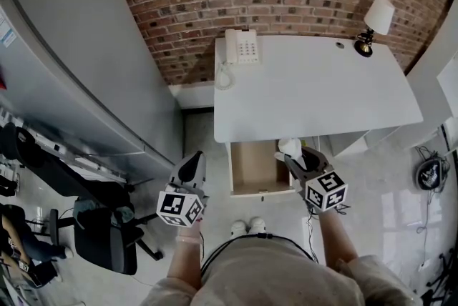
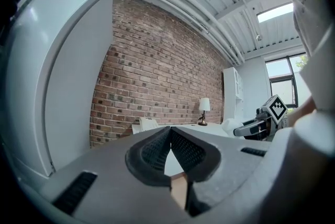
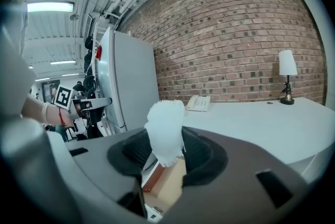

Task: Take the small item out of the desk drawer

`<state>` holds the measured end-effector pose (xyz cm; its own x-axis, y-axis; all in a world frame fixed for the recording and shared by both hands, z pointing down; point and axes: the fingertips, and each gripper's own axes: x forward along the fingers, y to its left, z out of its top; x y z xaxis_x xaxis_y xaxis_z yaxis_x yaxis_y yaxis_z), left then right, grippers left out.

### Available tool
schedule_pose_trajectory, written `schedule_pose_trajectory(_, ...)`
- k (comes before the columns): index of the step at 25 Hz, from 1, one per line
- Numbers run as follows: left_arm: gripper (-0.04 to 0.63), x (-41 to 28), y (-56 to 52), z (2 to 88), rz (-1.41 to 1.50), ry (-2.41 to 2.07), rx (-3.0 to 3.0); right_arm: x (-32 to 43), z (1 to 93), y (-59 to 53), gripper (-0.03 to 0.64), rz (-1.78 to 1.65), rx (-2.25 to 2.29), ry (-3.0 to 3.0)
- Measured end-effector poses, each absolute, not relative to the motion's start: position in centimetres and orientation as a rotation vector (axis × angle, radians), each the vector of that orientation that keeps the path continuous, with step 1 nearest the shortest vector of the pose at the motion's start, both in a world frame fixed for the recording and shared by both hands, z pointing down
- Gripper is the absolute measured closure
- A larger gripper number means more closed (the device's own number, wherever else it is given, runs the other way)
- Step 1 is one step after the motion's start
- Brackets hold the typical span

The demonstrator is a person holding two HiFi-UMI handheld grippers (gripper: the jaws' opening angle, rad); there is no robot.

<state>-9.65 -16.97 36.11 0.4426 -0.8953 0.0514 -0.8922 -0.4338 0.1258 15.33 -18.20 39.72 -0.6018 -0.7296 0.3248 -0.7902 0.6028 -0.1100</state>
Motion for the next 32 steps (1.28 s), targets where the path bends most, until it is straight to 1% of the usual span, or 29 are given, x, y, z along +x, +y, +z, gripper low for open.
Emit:
schedule_pose_trajectory(12, 0.591, -10.3, -17.5, 34.4, -0.061, -1.615, 2.586, 15.7, 38.1, -18.8, 0.448, 0.325, 1.301, -2.602)
schedule_pose_trajectory(32, 0.591, -11.7, -18.5, 33.8, -0.081, -1.635, 2.590, 15.5, 37.5, -19.7, 0.448, 0.297, 1.335, -2.599)
